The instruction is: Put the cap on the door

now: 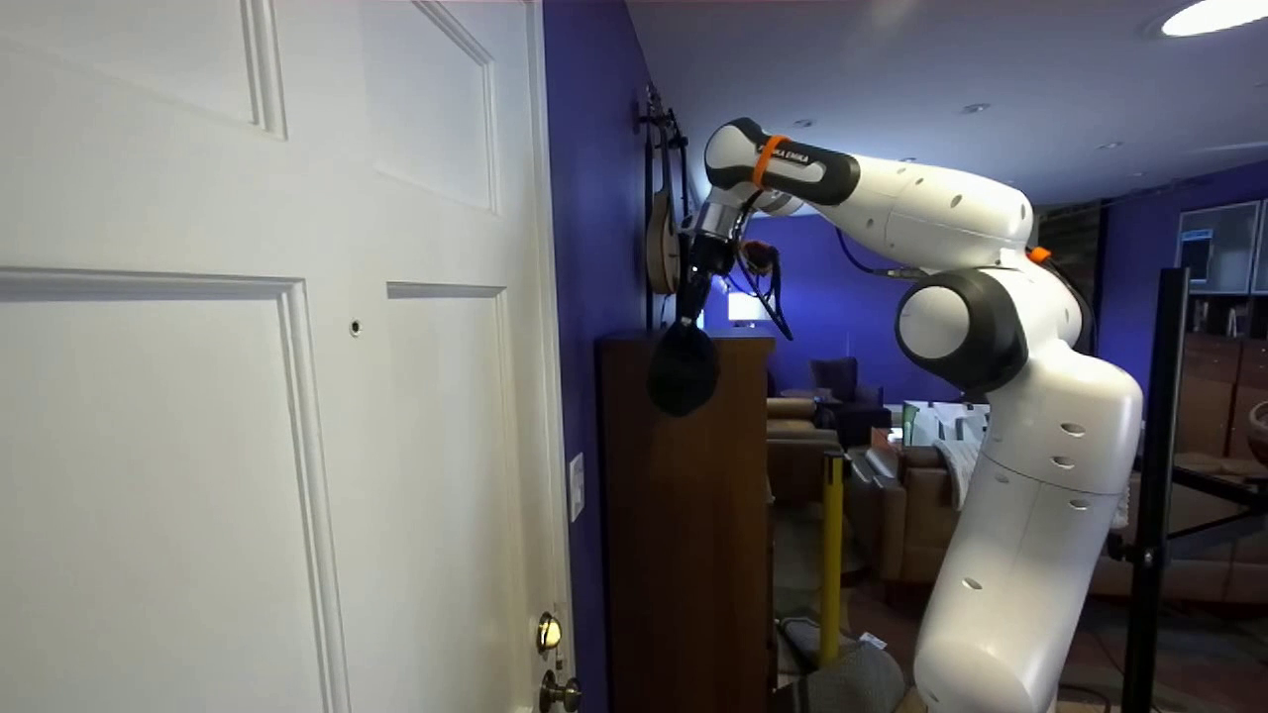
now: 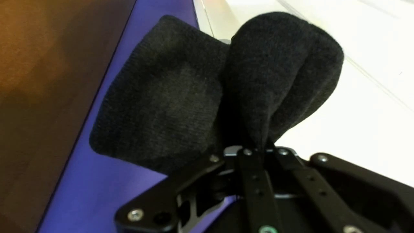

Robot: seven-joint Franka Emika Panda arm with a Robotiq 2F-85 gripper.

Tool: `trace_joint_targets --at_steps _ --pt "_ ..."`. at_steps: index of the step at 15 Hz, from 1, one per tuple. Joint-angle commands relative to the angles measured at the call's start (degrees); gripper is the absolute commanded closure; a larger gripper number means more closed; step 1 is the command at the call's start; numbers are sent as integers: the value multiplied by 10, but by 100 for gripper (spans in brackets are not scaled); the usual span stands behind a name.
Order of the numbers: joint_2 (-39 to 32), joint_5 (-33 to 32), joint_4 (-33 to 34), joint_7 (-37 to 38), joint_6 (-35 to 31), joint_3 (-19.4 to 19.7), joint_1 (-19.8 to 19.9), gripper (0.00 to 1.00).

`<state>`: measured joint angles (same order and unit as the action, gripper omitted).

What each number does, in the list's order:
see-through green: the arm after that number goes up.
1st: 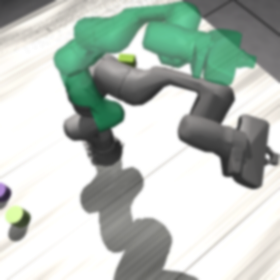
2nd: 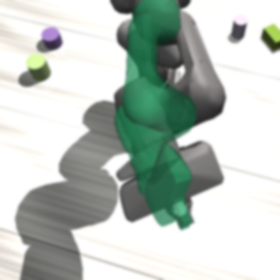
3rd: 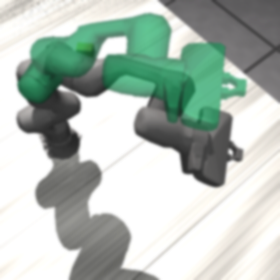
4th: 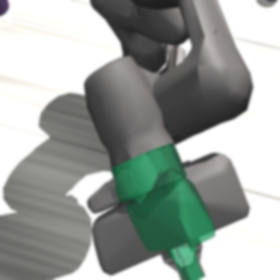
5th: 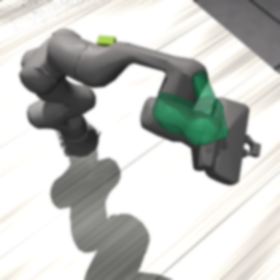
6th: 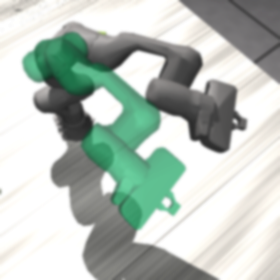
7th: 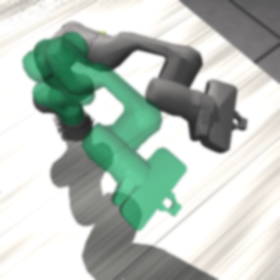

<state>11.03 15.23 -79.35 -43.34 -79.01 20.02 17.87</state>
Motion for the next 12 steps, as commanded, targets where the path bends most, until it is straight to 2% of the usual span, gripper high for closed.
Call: trace_joint_targets --at_steps 1,8,12 --pt "18 -26 -11 -63 43 -7 -38 98" --pt "66 -66 -48 -164 115 -55 -100 98" --pt "105 -93 -111 -209 98 -100 -143 98"
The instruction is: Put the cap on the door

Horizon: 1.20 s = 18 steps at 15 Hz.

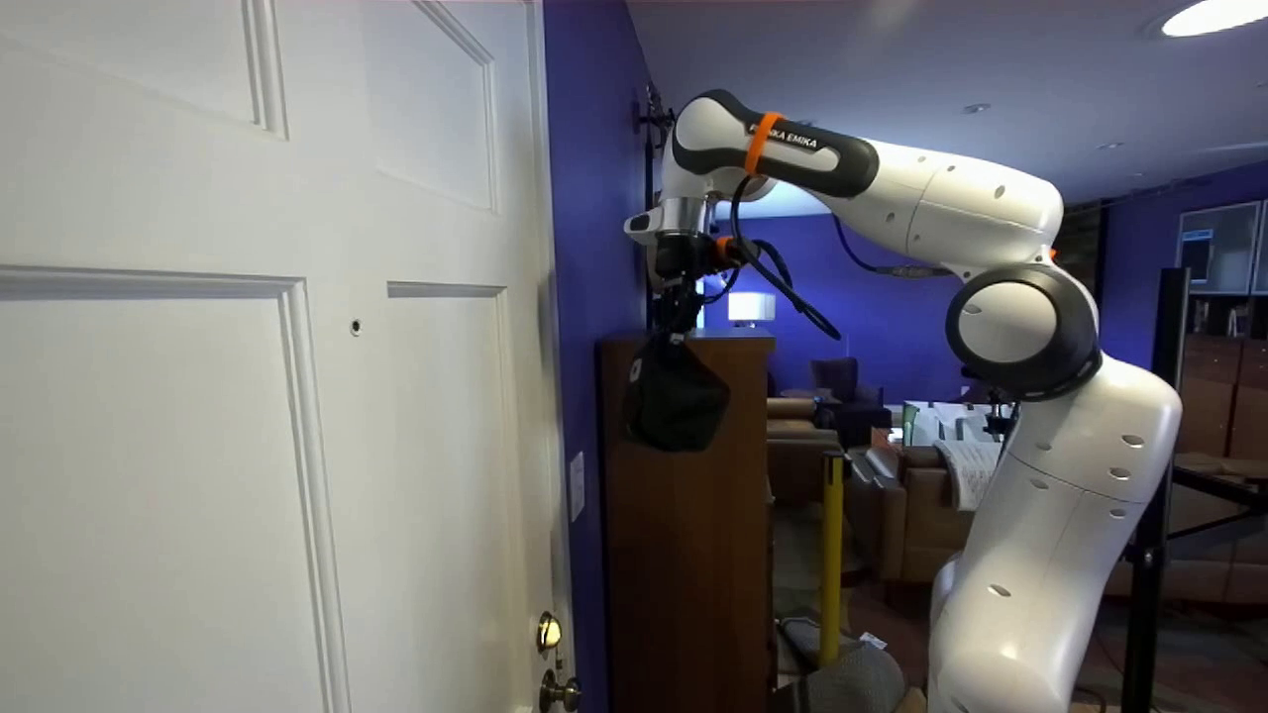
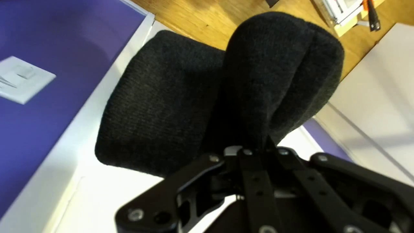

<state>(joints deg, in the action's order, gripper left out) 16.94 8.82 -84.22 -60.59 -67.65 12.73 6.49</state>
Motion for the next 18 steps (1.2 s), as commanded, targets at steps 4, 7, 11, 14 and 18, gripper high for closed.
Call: trace_joint_targets --at_steps 4,7,11,14,18 --pt "77 -27 -129 -81 -33 -63 -76 98" --pt "51 -17 -104 -63 -16 -64 -85 94" --pt "60 -17 -123 -73 -21 -67 -90 94" --pt "61 -7 -145 -85 -27 -76 -102 98" --pt "68 8 -190 -108 -50 -100 -135 98"
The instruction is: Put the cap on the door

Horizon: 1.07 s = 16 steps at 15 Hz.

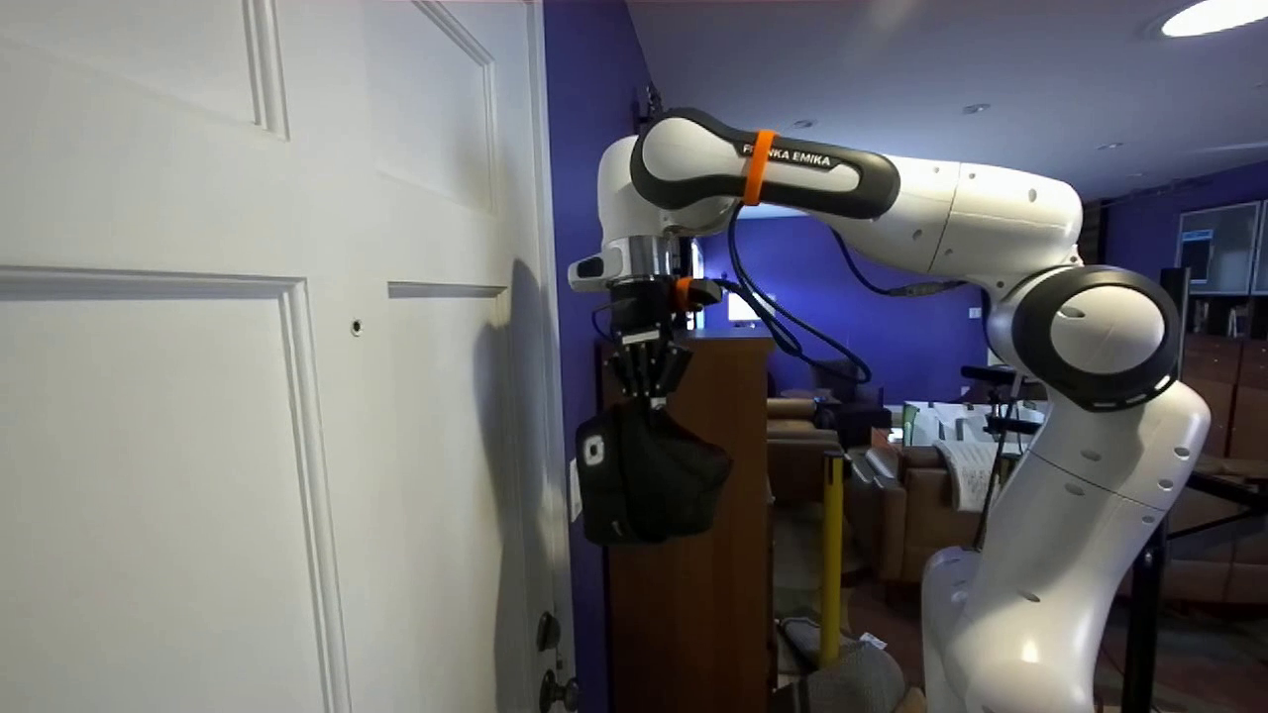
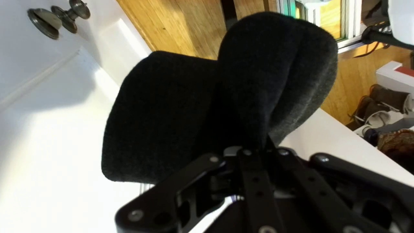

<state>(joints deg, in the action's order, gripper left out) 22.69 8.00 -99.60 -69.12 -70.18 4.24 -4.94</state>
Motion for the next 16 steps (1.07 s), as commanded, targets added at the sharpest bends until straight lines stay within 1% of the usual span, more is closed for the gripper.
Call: trace_joint_targets --at_steps 1,5,9,10,12,15,16 --pt "12 20 -46 -28 -33 -22 -29 98" --pt "24 20 -96 -53 -81 -51 -57 98" --pt "34 35 -153 -73 -130 -64 -75 98" --pt "7 20 -111 -55 -101 -65 -69 94" --pt "10 23 -130 -59 -113 -68 -72 94" --pt "12 25 -136 -62 -116 -67 -73 94" --pt "14 25 -137 -62 -117 -67 -73 98"
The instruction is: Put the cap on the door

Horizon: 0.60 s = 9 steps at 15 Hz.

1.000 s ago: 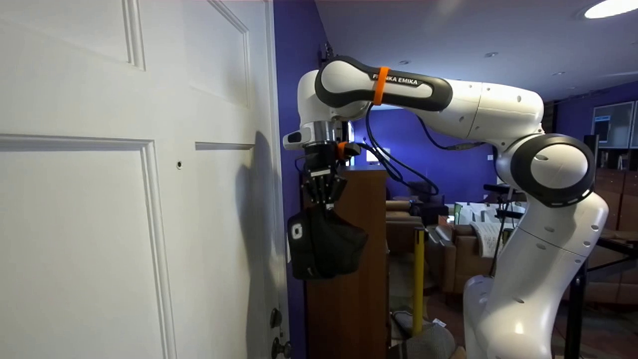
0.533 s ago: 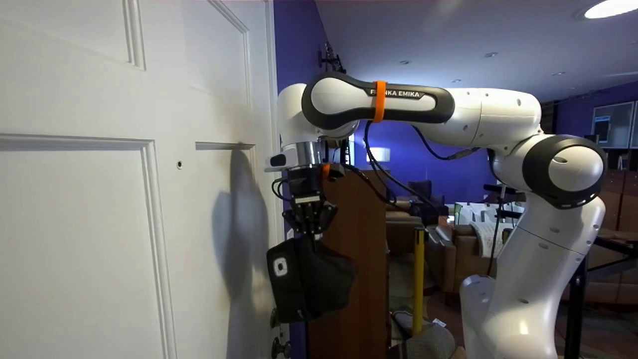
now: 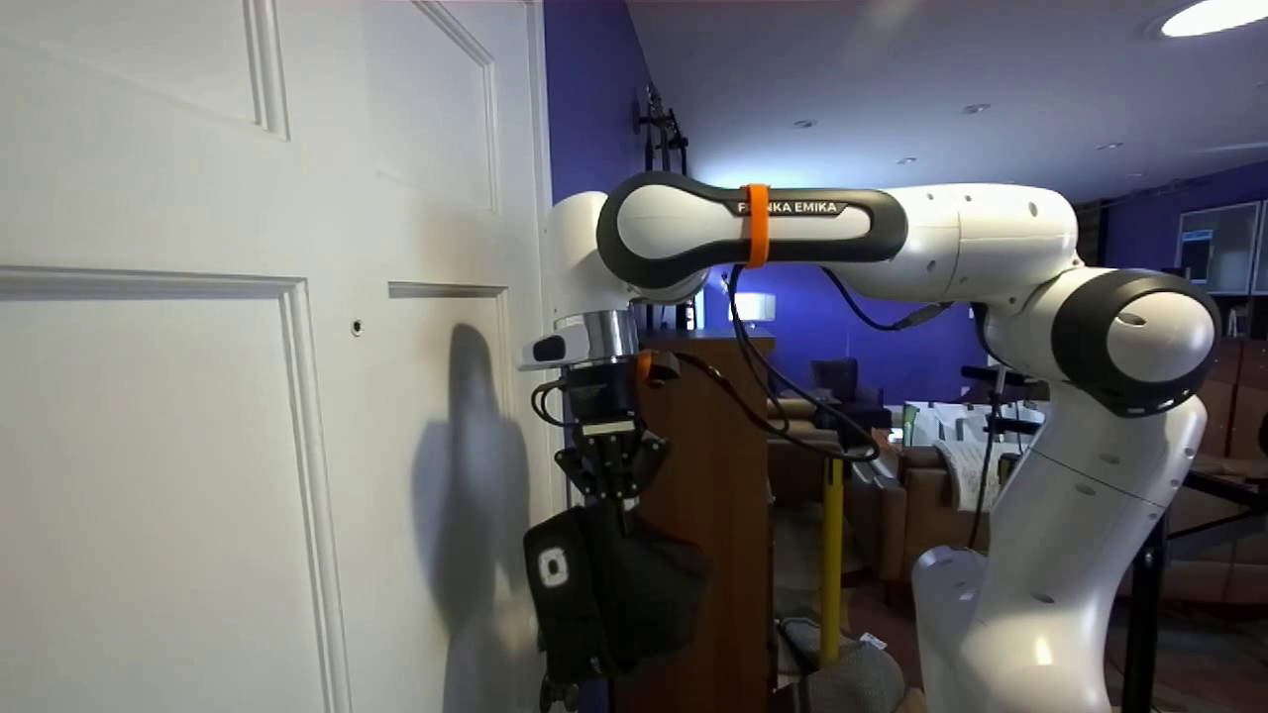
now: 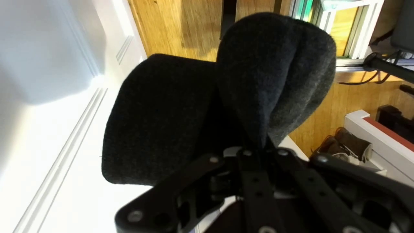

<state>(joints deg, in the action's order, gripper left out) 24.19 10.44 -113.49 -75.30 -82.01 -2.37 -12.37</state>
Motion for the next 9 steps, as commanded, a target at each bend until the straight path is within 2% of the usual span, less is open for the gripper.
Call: trace_joint_targets --at_steps 1,9 --pt "-5 -2 -4 -5 -13 -6 -2 98" --pt "-14 -2 -60 -13 -161 -48 -27 98"
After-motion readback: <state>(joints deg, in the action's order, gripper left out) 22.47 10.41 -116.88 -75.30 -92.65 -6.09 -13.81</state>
